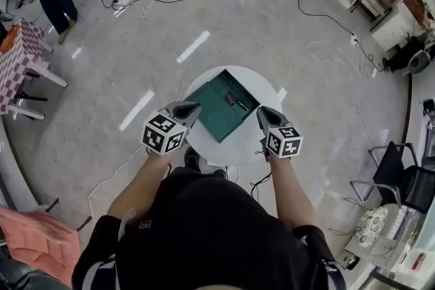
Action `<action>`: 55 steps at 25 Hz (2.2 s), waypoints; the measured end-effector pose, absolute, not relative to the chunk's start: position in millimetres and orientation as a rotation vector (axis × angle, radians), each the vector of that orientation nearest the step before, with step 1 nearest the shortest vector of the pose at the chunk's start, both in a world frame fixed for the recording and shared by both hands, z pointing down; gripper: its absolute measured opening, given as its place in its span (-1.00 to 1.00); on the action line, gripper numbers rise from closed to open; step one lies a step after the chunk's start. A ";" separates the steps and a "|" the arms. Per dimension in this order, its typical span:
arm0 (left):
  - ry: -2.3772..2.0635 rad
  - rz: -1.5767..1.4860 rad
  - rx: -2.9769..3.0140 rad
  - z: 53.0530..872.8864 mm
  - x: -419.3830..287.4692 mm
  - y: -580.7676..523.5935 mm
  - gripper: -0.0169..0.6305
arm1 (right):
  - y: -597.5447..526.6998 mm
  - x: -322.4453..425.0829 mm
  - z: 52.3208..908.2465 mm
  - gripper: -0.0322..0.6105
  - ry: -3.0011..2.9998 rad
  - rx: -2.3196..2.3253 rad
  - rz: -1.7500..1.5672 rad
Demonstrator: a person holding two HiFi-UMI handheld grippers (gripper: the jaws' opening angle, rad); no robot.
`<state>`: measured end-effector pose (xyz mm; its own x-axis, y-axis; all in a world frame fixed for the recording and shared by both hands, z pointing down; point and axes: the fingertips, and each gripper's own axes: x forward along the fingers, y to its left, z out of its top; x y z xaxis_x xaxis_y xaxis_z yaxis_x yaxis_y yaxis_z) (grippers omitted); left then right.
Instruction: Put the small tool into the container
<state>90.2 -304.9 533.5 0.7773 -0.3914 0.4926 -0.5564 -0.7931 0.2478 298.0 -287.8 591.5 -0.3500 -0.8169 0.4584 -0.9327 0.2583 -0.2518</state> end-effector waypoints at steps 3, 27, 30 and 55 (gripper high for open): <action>-0.698 0.602 2.603 528.4 102.4 -289.4 -0.93 | -266.3 304.7 562.9 -0.81 -2.368 1.714 0.721; -0.741 0.446 2.883 413.6 122.4 -358.1 -0.93 | -239.4 337.2 349.7 -0.87 -2.560 2.046 0.120; -0.758 0.424 2.890 406.8 119.4 -367.0 -0.93 | -245.3 331.6 337.1 -0.88 -2.547 2.078 0.044; -0.781 0.441 2.833 421.3 108.3 -349.2 -0.93 | -227.7 327.4 362.8 -0.88 -2.532 2.072 0.159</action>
